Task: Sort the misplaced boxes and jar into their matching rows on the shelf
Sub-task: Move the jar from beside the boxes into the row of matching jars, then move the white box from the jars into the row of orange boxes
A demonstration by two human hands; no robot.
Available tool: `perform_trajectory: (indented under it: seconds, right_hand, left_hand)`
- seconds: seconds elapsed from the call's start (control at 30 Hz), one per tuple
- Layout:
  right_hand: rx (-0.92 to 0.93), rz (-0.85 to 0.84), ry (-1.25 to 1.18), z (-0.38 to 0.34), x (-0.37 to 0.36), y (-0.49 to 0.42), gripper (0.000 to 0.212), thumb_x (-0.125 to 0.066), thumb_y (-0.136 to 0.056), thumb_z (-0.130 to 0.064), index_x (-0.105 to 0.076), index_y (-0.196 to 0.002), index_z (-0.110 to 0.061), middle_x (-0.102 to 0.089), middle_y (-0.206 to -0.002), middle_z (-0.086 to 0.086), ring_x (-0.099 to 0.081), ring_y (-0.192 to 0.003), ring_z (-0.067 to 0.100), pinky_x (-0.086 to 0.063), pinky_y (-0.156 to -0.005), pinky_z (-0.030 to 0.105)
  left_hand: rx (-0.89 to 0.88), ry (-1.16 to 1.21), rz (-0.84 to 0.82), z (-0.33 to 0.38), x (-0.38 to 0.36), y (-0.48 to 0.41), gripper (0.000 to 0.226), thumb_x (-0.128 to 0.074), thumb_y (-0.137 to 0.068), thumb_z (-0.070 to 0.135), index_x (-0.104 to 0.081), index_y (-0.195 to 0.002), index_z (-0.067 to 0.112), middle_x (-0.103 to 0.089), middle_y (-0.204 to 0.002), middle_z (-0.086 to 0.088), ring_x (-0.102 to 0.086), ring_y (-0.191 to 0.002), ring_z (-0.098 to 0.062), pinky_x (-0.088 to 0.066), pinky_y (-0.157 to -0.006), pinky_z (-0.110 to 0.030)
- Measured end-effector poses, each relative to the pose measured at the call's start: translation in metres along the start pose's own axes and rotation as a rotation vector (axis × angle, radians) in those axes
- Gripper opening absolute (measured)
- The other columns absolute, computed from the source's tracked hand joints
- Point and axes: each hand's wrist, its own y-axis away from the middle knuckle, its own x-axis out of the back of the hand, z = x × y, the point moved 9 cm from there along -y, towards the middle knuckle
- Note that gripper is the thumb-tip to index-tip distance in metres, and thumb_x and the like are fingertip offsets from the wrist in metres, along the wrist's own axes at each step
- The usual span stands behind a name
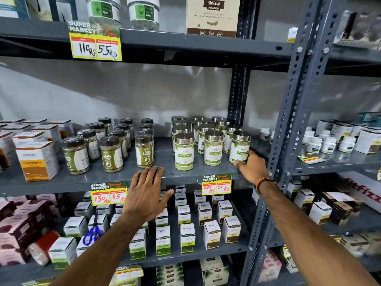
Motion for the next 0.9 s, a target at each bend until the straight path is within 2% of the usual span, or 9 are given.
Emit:
perform_trajectory:
  seconds: [0.07,0.2,0.27,0.37,0.47,0.7,0.8,0.9]
  right_hand:
    - [-0.013,0.016,-0.006,0.003,0.0,0.002,0.056,-0.079,-0.087,-0.03,-0.055,-0.132,-0.007,-0.069,-0.126,0.013,-0.065,-0.115,0.032,-0.051,-0.093,0.036]
    - [-0.009,0.136,0.006,0.01,0.009,0.026,0.087,-0.078,-0.084,-0.046,-0.039,-0.148,-0.001,-0.07,-0.111,0.021,-0.068,-0.102,0.038,-0.053,-0.072,0.037]
    - [0.064,0.222,-0.036,0.003,0.015,0.045,0.082,-0.076,-0.087,-0.04,-0.039,-0.15,-0.003,-0.068,-0.124,0.022,-0.066,-0.111,0.039,-0.056,-0.083,0.043]
    - [0.229,0.296,-0.185,-0.036,0.013,0.084,0.066,-0.071,-0.092,-0.027,-0.045,-0.149,-0.007,-0.06,-0.141,0.015,-0.059,-0.129,0.032,-0.048,-0.106,0.047]
    - [0.378,0.299,-0.287,-0.102,-0.007,0.12,0.062,-0.069,-0.093,-0.023,-0.048,-0.149,-0.005,-0.059,-0.143,0.014,-0.058,-0.131,0.027,-0.046,-0.109,0.041]
    - [0.624,0.113,-0.425,-0.284,-0.128,0.214,0.06,-0.07,-0.093,-0.024,-0.05,-0.148,-0.009,-0.059,-0.144,0.008,-0.057,-0.131,0.018,-0.045,-0.11,0.034]
    - [0.66,0.055,-0.389,-0.349,-0.191,0.249,0.064,-0.068,-0.091,-0.031,-0.047,-0.149,-0.015,-0.056,-0.146,0.005,-0.055,-0.132,0.02,-0.043,-0.111,0.037]
    - [0.635,0.012,-0.343,-0.398,-0.245,0.268,0.069,-0.067,-0.092,-0.034,-0.04,-0.153,-0.018,-0.045,-0.154,0.007,-0.044,-0.14,0.024,-0.037,-0.116,0.044]
  left_hand:
    - [-0.004,0.004,-0.014,-0.001,0.003,0.001,0.087,-0.022,-0.096,0.072,-0.032,-0.156,0.011,-0.041,-0.159,-0.013,-0.034,-0.147,-0.032,-0.023,-0.123,-0.052]
    - [-0.021,0.026,-0.036,-0.005,0.017,0.012,0.088,-0.024,-0.095,0.072,-0.029,-0.157,0.01,-0.038,-0.161,-0.013,-0.03,-0.15,-0.03,-0.021,-0.124,-0.05]
    - [-0.024,0.032,-0.024,-0.012,0.028,0.023,0.086,-0.029,-0.096,0.07,-0.03,-0.156,0.009,-0.041,-0.159,-0.013,-0.033,-0.148,-0.03,-0.022,-0.124,-0.05]
    - [0.011,0.036,0.008,-0.048,0.054,0.053,0.083,-0.035,-0.095,0.067,-0.032,-0.154,0.009,-0.047,-0.154,-0.011,-0.037,-0.144,-0.03,-0.025,-0.123,-0.049]
    - [0.064,0.009,0.048,-0.106,0.082,0.087,0.079,-0.037,-0.097,0.065,-0.035,-0.152,0.008,-0.05,-0.15,-0.012,-0.041,-0.141,-0.031,-0.03,-0.121,-0.049]
    - [0.248,-0.1,0.099,-0.293,0.137,0.178,0.079,-0.042,-0.093,0.065,-0.041,-0.147,0.007,-0.056,-0.141,-0.017,-0.049,-0.129,-0.036,-0.04,-0.111,-0.051]
    - [0.33,-0.13,0.091,-0.383,0.15,0.207,0.081,-0.04,-0.092,0.068,-0.045,-0.142,0.005,-0.057,-0.135,-0.02,-0.05,-0.125,-0.041,-0.043,-0.105,-0.054]
    - [0.36,-0.112,0.08,-0.463,0.158,0.218,0.075,-0.044,-0.091,0.065,-0.049,-0.136,0.005,-0.058,-0.128,-0.02,-0.052,-0.118,-0.043,-0.046,-0.097,-0.054]
